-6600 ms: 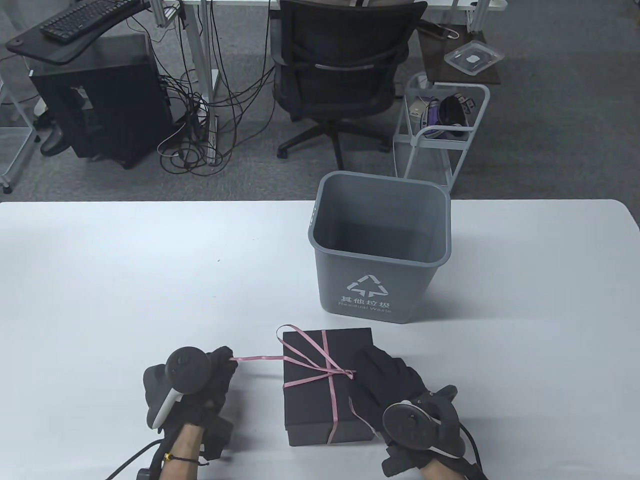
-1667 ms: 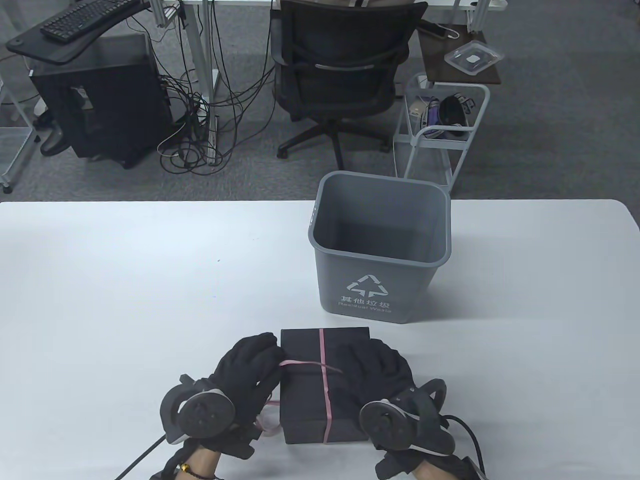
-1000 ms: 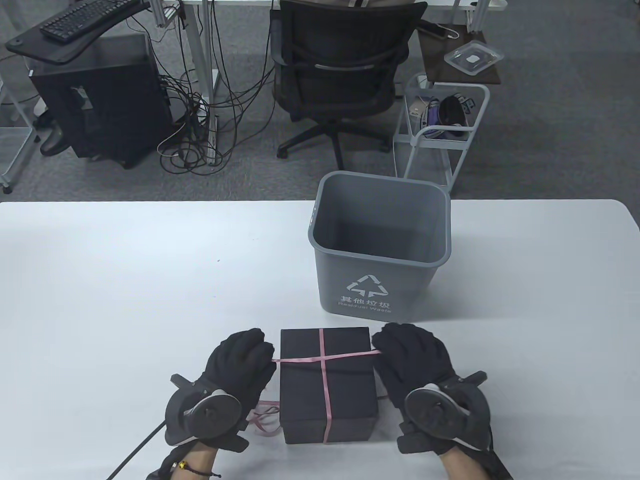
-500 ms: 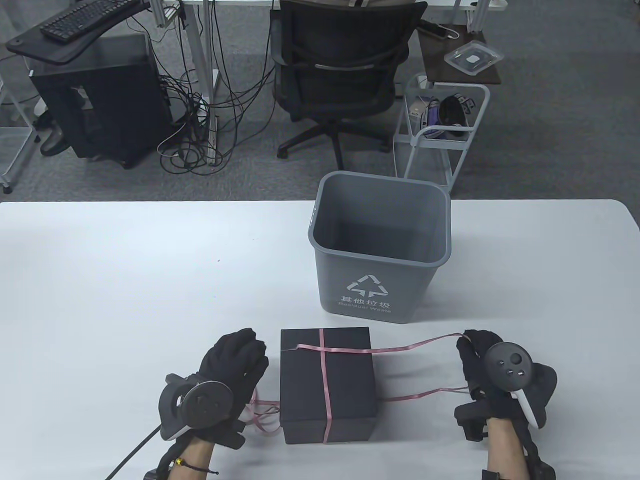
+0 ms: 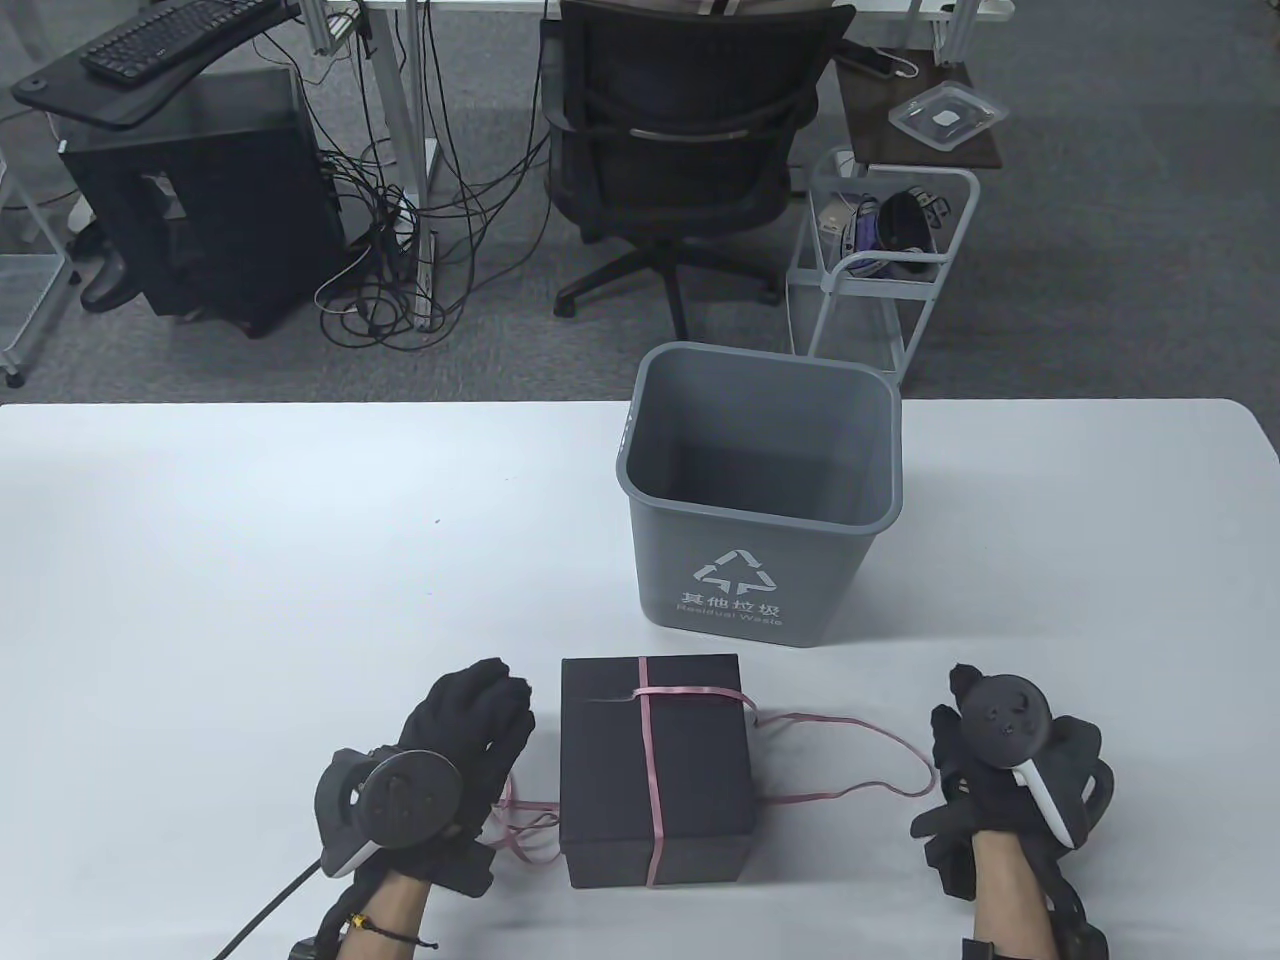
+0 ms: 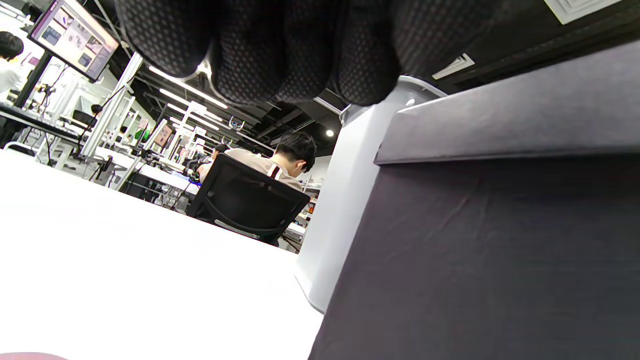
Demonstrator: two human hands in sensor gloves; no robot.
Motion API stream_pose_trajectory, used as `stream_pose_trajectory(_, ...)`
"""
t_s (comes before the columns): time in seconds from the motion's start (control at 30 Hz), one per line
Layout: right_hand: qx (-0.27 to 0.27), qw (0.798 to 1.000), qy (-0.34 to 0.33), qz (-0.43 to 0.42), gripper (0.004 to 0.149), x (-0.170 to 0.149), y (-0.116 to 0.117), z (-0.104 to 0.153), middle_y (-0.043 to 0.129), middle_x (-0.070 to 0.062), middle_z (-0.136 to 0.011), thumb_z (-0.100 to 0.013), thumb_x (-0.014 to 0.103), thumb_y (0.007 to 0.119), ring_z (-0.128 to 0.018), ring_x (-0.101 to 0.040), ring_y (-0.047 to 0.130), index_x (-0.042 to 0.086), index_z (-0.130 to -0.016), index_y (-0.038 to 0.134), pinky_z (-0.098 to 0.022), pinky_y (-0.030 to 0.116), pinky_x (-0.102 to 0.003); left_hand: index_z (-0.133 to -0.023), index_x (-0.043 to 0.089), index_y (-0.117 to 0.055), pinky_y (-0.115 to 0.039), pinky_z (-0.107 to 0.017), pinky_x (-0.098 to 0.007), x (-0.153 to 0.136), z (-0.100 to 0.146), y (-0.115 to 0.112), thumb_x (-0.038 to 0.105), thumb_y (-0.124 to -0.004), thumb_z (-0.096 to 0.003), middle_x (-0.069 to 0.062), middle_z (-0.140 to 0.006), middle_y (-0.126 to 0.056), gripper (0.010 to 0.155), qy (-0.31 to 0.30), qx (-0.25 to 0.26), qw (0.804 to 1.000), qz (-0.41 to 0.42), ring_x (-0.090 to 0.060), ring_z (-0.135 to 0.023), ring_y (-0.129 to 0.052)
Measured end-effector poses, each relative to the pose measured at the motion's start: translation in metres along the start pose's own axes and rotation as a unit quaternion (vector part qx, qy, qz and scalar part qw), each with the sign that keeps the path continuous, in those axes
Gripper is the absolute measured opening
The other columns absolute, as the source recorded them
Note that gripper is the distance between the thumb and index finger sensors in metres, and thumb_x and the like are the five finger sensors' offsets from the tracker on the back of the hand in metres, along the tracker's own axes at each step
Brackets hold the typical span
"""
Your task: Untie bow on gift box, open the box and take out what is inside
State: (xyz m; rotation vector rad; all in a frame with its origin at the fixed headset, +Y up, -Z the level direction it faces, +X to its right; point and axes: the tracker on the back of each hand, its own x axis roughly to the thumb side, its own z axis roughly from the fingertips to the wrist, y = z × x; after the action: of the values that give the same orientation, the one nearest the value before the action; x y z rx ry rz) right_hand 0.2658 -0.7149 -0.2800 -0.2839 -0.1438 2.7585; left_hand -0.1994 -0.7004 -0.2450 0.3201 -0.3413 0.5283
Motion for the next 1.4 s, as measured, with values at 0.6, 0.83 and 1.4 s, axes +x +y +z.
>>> stream_pose_trajectory(0.6,-0.042,0.901,-0.427,0.072,0.098,0.17,0.023,0.127,0.041,-0.028,-0.117,-0.046,0.079,0.066,-0.098,-0.059,0.052,0.014,-0.115,0.04,-0.061,0.063,-0.068,-0.118,0.022,-0.041,-0.062,-0.066,-0.065,0.025,-0.002,-0.024,0.059,-0.059,-0.0612,-0.024,-0.12,-0.039,0.07,0.034,-0.126,0.979,0.157,-0.053,-0.098,-0.062)
stream_pose_trajectory(0.83,-0.019,0.9,-0.41,0.149,0.096,0.185,0.041,0.134,0.033,-0.029,-0.117,-0.048,0.065,0.083,-0.098,-0.061,0.048,0.012,-0.113,0.037,-0.058,0.069,-0.067,-0.118,0.02,-0.039,-0.062,-0.065,-0.066,0.024,-0.002,-0.027,0.058,-0.058,-0.0619,-0.027,-0.119,-0.041,0.071,0.041,-0.141,0.974,0.174,-0.053,-0.099,-0.061)
stream_pose_trajectory(1.4,-0.012,0.937,-0.328,0.123,0.088,0.173,0.043,0.116,0.085,-0.027,-0.083,-0.054,0.047,0.081,-0.059,-0.039,0.1,-0.004,-0.107,0.033,-0.036,0.091,-0.036,-0.119,0.016,-0.032,-0.059,-0.066,-0.068,0.002,-0.004,-0.024,0.059,-0.063,-0.0607,-0.034,-0.117,-0.03,0.078,0.062,-0.136,0.964,0.219,-0.056,-0.1,-0.056)
